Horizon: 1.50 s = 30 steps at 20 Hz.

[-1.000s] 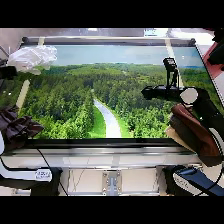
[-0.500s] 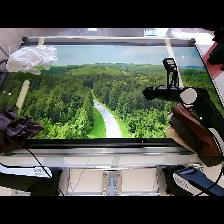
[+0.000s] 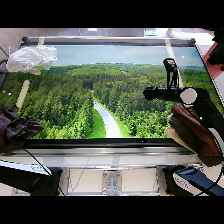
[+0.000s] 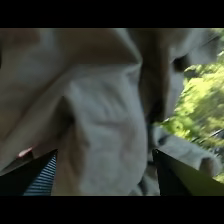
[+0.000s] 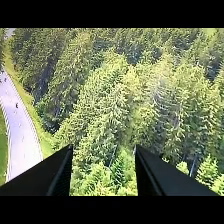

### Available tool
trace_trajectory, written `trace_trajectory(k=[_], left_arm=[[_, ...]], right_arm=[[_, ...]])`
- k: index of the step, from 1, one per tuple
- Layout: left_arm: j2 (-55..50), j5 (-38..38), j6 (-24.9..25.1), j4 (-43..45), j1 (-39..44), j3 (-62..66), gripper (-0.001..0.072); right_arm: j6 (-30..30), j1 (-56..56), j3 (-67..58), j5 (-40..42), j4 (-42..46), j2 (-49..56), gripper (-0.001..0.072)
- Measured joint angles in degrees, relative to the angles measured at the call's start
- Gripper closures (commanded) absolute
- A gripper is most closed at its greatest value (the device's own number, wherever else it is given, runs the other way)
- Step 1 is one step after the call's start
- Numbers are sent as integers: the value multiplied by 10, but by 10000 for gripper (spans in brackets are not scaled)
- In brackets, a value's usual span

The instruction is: Fold the shirts.

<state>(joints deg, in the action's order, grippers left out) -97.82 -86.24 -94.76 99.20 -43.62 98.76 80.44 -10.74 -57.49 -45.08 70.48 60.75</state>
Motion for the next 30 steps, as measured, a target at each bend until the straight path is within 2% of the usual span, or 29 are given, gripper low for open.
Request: trace_trajectory(k=[7,11,12,13,14,15,19,23,26,30], left_arm=[[-24,-30,2,25,-26,0,-8],[-56,-29,1,-7,-30,0,4],[-64,-23,1,-23,-31,0,95],[-71,-14,1,-43,-31,0,454],[-78,-6,1,-66,-31,0,666],[-82,4,2,-95,-31,0,691],[-91,39,44,-256,-31,0,692],[-93,53,119,-481,-9,0,693],[-93,45,184,-626,59,0,693],[-94,42,233,-682,210,0,692]], right_arm=[[8,0,0,0,0,0,282],[19,0,0,9,0,0,282],[21,0,0,10,0,0,282],[23,0,0,12,0,0,282],[26,0,0,14,0,0,282],[30,0,0,17,0,0,282],[38,0,0,30,-1,0,282],[42,0,0,57,-1,0,283],[42,0,0,110,-2,-2,283],[43,2,-1,203,-2,-11,283]])
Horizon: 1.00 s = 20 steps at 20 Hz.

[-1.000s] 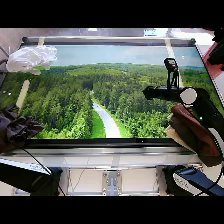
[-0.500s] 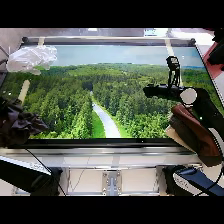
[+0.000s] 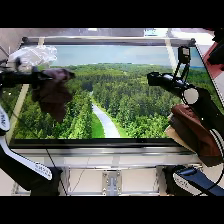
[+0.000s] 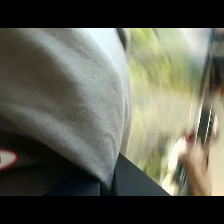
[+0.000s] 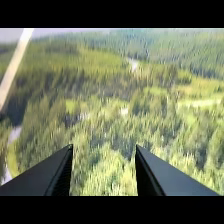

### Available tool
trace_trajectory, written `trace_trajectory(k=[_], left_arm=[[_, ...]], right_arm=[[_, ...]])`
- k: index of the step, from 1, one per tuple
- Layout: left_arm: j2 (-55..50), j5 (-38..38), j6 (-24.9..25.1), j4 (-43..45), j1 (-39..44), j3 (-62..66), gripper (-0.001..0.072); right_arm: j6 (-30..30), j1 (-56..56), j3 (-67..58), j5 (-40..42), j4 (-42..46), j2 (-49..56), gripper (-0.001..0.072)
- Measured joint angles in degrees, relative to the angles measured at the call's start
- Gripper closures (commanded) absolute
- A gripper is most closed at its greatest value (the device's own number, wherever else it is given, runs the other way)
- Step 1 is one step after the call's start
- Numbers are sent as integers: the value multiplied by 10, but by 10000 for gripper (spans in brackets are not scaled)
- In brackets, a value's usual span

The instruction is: Fold the shirts.

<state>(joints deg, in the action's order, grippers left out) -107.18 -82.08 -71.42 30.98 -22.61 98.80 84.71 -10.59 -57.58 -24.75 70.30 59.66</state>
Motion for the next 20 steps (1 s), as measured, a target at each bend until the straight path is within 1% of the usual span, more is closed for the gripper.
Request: trace_trajectory(k=[2,4,7,9,11,14,17,18,19,20], left_arm=[[0,4,21,6,93,0,692],[-2,17,33,37,188,0,692],[-9,30,43,80,327,0,692],[-16,31,46,103,405,0,692],[-24,20,48,147,477,0,692],[-30,-25,40,262,557,0,692],[-33,-61,7,369,591,0,686],[-33,-73,-3,394,596,0,572],[-33,-83,-10,414,599,0,302],[-33,-91,-19,431,600,0,111]], right_arm=[[0,7,0,29,1,-5,283],[0,18,0,46,3,-9,283],[0,42,0,53,4,-13,283],[0,62,0,57,4,-16,283],[0,86,0,52,4,-18,283],[0,122,0,5,2,-18,283],[0,154,0,-91,0,-5,282],[-4,162,0,-129,-5,6,282],[-16,167,1,-168,-18,21,281],[-34,171,1,-200,-42,38,281]])
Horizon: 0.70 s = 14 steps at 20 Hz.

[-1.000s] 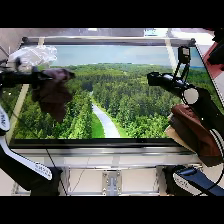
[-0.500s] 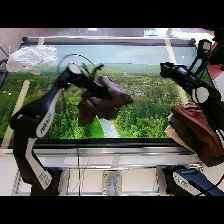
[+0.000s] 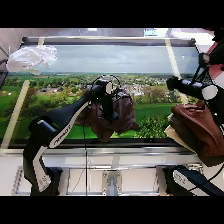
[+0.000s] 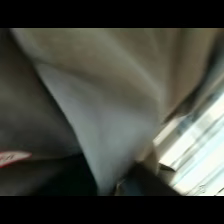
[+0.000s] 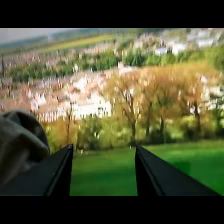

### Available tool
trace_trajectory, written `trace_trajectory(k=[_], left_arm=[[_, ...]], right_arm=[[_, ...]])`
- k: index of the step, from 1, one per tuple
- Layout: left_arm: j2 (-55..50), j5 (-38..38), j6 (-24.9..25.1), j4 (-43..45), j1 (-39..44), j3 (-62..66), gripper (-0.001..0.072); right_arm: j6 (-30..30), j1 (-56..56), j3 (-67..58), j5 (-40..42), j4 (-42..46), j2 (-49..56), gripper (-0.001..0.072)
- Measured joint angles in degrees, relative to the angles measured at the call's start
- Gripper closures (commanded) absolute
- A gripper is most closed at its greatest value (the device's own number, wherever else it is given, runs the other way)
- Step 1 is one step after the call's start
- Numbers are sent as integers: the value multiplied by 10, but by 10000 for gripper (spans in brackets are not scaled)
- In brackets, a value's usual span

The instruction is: Fold the shirts.

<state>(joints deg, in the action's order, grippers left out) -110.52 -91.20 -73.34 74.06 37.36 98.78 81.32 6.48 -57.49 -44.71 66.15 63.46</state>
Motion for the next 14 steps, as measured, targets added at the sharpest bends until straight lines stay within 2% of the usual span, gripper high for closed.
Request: trace_trajectory(k=[1,4,7,10,14], left_arm=[[0,-7,-5,12,0,1,51],[5,-20,-19,34,0,10,51],[27,-25,-28,53,0,29,51],[57,-25,-32,94,-6,46,52],[81,-29,-39,126,-18,54,52]], right_arm=[[-25,3,0,-31,-34,22,281],[-109,7,0,-82,-165,91,281],[-168,3,0,-102,-272,154,281],[-203,-23,0,-109,-309,203,281],[-230,-76,0,-89,-297,240,282]])
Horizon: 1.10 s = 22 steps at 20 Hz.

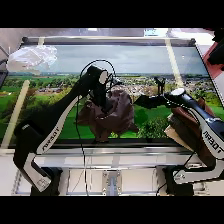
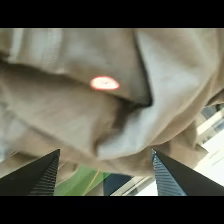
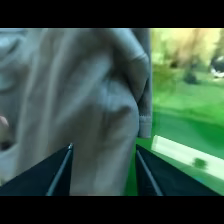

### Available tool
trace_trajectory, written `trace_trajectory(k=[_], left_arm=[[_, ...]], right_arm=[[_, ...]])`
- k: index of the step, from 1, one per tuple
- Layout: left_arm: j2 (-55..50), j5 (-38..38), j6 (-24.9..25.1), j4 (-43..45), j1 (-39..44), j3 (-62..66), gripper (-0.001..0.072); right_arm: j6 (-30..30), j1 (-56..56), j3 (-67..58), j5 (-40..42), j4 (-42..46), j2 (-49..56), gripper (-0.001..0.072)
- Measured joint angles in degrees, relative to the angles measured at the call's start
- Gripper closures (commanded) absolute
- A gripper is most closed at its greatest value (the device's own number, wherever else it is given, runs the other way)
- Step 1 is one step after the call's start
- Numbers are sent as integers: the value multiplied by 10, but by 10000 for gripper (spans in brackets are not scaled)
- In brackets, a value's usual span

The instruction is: Fold the shirts.

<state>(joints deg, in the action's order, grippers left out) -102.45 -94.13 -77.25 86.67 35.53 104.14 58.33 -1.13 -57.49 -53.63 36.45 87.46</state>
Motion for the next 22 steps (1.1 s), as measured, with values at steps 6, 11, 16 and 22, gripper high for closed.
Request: trace_trajectory(k=[6,11,16,22], left_arm=[[8,0,-8,13,-10,2,52],[9,0,-10,16,-12,3,52],[9,12,-10,16,-12,3,52],[9,50,-10,41,-18,2,61]], right_arm=[[-8,-37,0,33,44,16,282],[-9,-43,0,33,47,33,283],[-14,-61,-1,23,30,50,532],[-54,-69,-15,9,-14,53,684]])
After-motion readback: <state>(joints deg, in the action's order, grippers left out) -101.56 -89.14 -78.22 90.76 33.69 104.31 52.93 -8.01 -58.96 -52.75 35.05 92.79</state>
